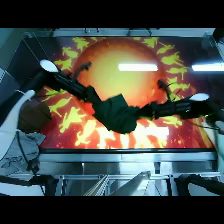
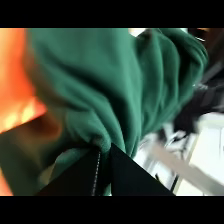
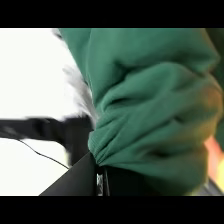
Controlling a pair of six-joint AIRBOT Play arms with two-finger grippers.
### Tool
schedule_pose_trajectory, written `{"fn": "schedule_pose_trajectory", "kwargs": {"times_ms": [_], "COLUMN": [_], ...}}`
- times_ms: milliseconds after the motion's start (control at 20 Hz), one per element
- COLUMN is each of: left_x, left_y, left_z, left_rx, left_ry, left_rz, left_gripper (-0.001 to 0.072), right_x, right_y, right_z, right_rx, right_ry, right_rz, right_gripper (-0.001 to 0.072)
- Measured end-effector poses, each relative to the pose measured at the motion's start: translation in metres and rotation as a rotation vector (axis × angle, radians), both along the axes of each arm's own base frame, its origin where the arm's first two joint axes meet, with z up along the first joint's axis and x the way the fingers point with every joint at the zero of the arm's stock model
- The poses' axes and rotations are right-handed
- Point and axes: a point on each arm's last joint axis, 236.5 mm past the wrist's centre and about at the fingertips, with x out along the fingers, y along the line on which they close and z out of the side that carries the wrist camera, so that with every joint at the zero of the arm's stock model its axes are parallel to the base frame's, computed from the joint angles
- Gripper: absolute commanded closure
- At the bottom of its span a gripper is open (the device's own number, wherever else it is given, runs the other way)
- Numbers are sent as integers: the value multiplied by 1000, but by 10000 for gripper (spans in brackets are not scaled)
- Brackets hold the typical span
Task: Fold the shirts.
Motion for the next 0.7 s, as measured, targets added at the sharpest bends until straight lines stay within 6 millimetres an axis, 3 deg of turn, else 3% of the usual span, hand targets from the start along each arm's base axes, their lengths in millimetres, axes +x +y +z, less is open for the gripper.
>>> {"fn": "schedule_pose_trajectory", "kwargs": {"times_ms": [100,200,300,350,400,500,600,700], "left_x": [6,0,-17,-27,-36,-50,-60,-64], "left_y": [6,14,23,25,25,23,16,6], "left_z": [84,158,217,236,248,254,240,211], "left_rx": [-106,-173,-201,-204,-200,-189,-173,-150], "left_ry": [-165,-341,-509,-568,-609,-642,-614,-541], "left_rz": [36,66,89,93,94,86,65,41], "left_gripper": [693,691,683,683,683,684,684,684], "right_x": [21,18,1,-8,-14,-19,-24,-28], "right_y": [-16,-28,-35,-35,-33,-24,-9,8], "right_z": [85,174,234,249,255,249,229,199], "right_rx": [113,257,347,352,343,277,201,126], "right_ry": [-175,-374,-531,-586,-617,-643,-634,-585], "right_rz": [-75,-123,-142,-139,-134,-113,-63,-4], "right_gripper": [698,698,698,698,698,698,698,697]}}
